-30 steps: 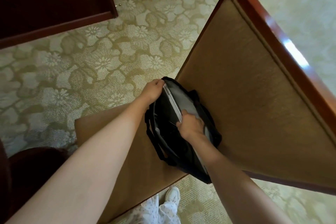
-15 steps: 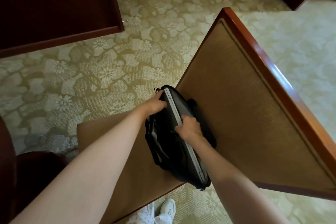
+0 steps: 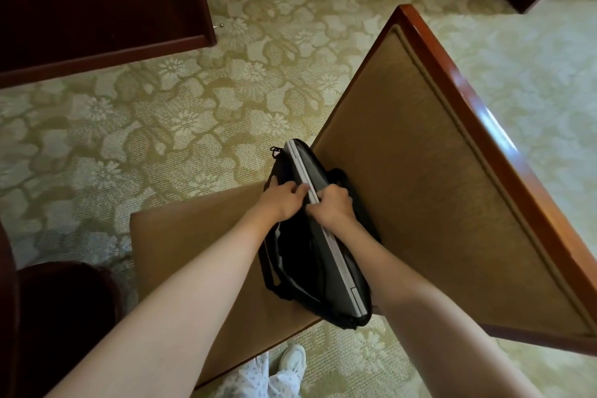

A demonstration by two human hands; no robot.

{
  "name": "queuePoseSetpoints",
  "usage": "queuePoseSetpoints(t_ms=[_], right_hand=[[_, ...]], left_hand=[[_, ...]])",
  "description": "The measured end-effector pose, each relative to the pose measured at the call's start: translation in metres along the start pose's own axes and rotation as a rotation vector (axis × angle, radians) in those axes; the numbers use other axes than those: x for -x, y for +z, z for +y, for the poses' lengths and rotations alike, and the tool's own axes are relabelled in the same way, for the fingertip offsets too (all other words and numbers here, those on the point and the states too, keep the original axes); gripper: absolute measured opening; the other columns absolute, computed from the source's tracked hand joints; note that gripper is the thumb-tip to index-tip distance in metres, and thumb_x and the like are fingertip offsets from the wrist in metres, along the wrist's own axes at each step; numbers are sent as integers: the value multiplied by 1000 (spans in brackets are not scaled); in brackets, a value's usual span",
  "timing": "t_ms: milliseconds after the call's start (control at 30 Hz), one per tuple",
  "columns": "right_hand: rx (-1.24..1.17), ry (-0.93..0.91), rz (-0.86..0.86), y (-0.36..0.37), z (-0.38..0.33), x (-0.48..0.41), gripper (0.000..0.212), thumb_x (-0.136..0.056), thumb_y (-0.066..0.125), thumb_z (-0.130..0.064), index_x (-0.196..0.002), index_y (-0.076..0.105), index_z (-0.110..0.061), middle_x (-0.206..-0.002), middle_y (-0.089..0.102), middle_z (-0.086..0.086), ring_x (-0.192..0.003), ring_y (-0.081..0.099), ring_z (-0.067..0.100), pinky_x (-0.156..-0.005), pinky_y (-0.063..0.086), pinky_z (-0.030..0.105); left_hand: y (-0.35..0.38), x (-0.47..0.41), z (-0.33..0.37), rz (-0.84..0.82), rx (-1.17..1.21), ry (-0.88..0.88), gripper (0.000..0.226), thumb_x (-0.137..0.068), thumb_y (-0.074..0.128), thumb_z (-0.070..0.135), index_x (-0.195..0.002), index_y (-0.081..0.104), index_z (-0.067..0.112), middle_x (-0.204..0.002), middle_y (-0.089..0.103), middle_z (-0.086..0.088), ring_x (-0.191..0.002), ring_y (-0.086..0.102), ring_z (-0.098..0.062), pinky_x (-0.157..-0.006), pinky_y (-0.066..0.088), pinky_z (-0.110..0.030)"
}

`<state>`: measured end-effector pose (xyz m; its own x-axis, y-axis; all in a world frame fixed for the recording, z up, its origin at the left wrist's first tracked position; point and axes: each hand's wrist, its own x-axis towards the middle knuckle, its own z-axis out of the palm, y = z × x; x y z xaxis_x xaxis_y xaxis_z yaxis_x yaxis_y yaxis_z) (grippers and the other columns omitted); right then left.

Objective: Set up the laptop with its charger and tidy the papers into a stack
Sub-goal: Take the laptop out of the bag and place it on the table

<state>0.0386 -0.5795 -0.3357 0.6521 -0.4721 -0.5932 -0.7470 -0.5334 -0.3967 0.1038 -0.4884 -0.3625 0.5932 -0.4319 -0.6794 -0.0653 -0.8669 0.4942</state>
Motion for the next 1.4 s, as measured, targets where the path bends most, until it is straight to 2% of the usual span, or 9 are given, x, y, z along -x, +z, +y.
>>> queuePoseSetpoints(t_ms=[167, 300, 433, 500, 700, 800, 900, 1100, 1400], right_hand=[[31, -60, 7, -5, -3, 7, 37, -80, 64, -16, -54, 37, -12, -60, 43, 2, -62, 48, 20, -47, 31, 23], [-1, -83, 75, -23, 1, 17, 37, -80, 66, -18, -56, 38, -15, -60, 42, -2, -58, 46, 15, -42, 27, 23], [3, -120, 125, -40, 3, 30, 15, -79, 66, -22, -77, 62, -7, -70, 54, 3, -69, 57, 21, -57, 38, 24], [21, -128, 148, -46, 3, 38, 20, -79, 66, -24, -88, 67, -6, -77, 60, 4, -78, 62, 24, -61, 41, 25], [81, -195, 214, -68, 1, 74, 19, -80, 65, -27, -75, 60, -9, -70, 57, 1, -71, 59, 21, -54, 37, 25], [89, -248, 269, -90, -4, 95, 22, -80, 66, -29, -68, 60, -11, -59, 52, -2, -62, 54, 19, -47, 34, 24], [52, -293, 318, -112, -9, 115, 27, -78, 68, -29, -62, 60, -9, -58, 49, 2, -58, 49, 18, -53, 38, 26], [-20, -420, 407, -153, -19, 159, 50, -75, 67, -21, -46, 26, -15, -48, 24, -1, -46, 23, 14, -46, 19, 25], [-242, -500, 420, -181, -30, 183, 22, -70, 69, -23, -65, 58, -4, -64, 49, 7, -59, 46, 19, -57, 35, 27]], left_hand=[[-1, 10, 3, -28, 110, -66, 70, -93, 18, 62, -144, 28, 15, -157, 3, -13, -144, 10, -27, -111, 21, -40], [-4, 16, 14, -40, 253, -98, 84, -83, 20, 75, -145, 24, 19, -152, 20, -15, -138, 25, -34, -109, 25, -46], [-5, 28, 30, -37, 363, -93, 90, -78, 21, 80, -148, 16, 25, -155, 13, -13, -141, 18, -33, -112, 19, -48], [-5, 35, 35, -29, 401, -90, 96, -73, 23, 85, -148, 17, 26, -156, 13, -11, -142, 15, -32, -114, 17, -50], [1, 58, 42, -22, 665, 35, 127, -44, 33, 100, -148, 18, 31, -157, 12, -1, -144, 12, -23, -116, 14, -49], [-1, 85, 51, -11, 813, 85, 98, -73, 40, 79, -150, 16, 22, -154, 21, 1, -141, 22, -19, -110, 20, -35], [11, 90, 43, -59, 866, 31, 85, -87, 48, 57, -150, 6, 20, -154, 23, -4, -140, 25, -27, -109, 23, -40], [27, 122, 41, -109, 938, 69, 95, -84, 57, 50, -149, -7, 26, -154, 22, -5, -137, 30, -30, -110, 25, -46], [9, 170, 44, 161, 1163, 257, 110, -66, 73, 47, -144, -4, 46, -150, 25, 9, -130, 39, -24, -102, 39, -53]])
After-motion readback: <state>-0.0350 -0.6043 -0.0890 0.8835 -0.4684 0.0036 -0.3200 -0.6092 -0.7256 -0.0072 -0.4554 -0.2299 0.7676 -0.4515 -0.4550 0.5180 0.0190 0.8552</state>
